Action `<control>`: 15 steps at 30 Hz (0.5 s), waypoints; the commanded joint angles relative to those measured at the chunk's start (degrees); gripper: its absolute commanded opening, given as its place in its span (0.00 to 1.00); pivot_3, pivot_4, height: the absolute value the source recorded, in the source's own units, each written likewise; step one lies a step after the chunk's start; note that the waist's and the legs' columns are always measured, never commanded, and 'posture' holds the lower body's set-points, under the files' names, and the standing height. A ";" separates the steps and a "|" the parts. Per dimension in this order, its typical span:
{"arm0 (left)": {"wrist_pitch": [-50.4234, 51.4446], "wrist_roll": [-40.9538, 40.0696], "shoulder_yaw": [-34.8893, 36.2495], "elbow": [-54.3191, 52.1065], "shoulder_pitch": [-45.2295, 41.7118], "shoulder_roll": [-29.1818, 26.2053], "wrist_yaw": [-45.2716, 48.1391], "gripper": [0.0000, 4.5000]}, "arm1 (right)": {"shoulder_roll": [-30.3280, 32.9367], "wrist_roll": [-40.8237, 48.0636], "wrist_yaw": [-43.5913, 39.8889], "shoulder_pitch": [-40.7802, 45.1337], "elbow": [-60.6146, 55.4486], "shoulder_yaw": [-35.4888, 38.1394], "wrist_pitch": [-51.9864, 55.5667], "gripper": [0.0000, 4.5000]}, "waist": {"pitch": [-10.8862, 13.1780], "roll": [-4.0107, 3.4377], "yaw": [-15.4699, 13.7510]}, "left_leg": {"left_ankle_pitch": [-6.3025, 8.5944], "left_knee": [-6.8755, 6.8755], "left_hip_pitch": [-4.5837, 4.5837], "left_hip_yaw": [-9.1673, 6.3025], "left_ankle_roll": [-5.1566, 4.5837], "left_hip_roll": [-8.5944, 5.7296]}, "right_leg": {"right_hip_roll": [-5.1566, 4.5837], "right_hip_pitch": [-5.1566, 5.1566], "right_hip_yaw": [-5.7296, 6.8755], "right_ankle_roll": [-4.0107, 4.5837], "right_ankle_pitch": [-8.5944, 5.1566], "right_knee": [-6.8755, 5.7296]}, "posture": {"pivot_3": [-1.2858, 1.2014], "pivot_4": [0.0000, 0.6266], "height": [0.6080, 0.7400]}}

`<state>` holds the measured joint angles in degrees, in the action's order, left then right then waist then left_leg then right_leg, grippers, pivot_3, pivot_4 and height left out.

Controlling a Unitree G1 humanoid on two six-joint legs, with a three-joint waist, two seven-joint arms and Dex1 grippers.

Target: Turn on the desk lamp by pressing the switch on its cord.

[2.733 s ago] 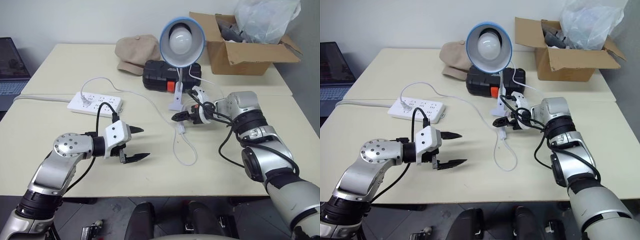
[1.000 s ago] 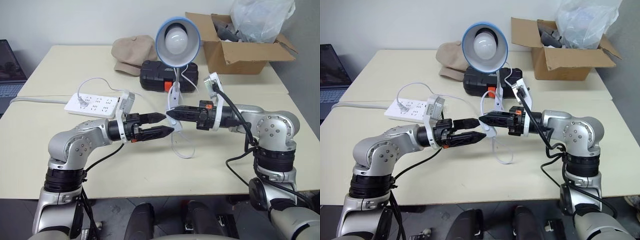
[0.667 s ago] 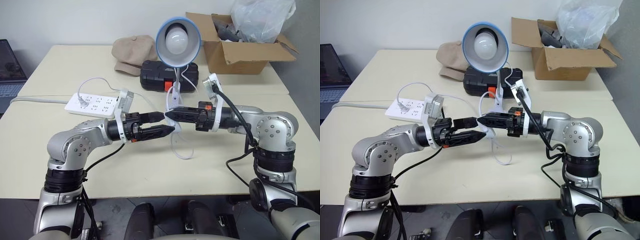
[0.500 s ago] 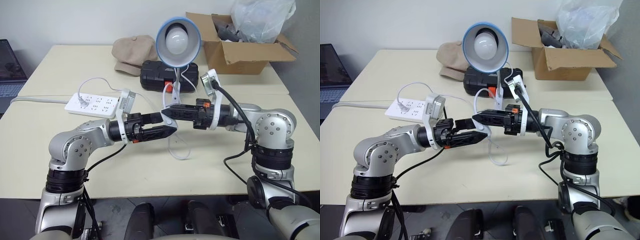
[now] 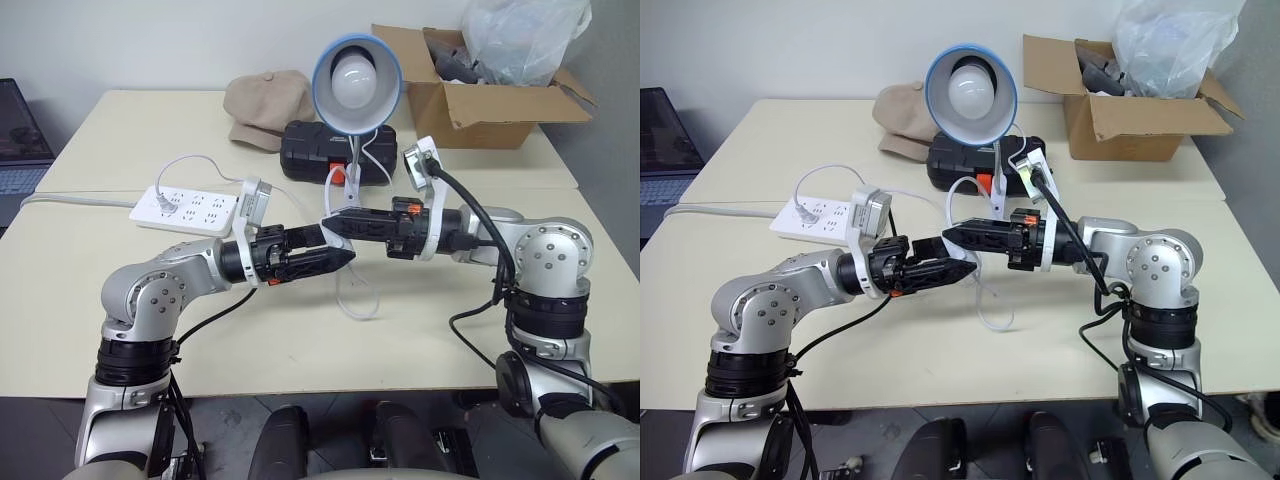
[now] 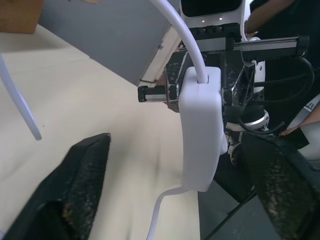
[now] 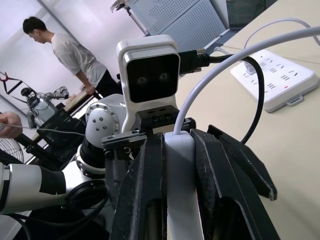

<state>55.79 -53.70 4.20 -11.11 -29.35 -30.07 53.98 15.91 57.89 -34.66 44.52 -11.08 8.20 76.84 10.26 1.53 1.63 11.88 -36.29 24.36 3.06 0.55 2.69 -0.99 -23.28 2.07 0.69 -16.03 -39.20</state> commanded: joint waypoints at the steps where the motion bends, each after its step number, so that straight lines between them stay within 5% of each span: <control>1: -0.54 -0.91 0.30 -0.69 -0.08 -0.19 1.12 0.71 | 0.41 2.31 0.40 1.88 -1.22 0.73 -0.51 0.09 | 0.00 0.00 0.00 | 0.00 0.00 0.00 0.00 0.00 0.00 | 0.00 0.00 0.00 0.00 0.00 0.00 | 0.52 0.24 1.00; 15: -1.91 0.01 -0.58 -0.42 0.29 0.43 1.64 0.13 | 0.85 4.38 1.49 2.23 -1.24 0.34 -0.70 0.09 | 0.00 0.00 0.00 | 0.00 0.00 0.00 0.00 0.00 0.00 | 0.00 0.00 0.00 -0.02 -0.01 0.02 | 0.52 0.24 1.00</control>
<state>54.75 -53.89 3.09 -11.17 -28.90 -29.80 56.35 16.76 60.14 -32.63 45.33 -10.92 8.15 76.77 10.26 1.53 1.64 11.88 -36.29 24.36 3.06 0.55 2.69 -0.99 -23.27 2.07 0.67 -16.04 -39.19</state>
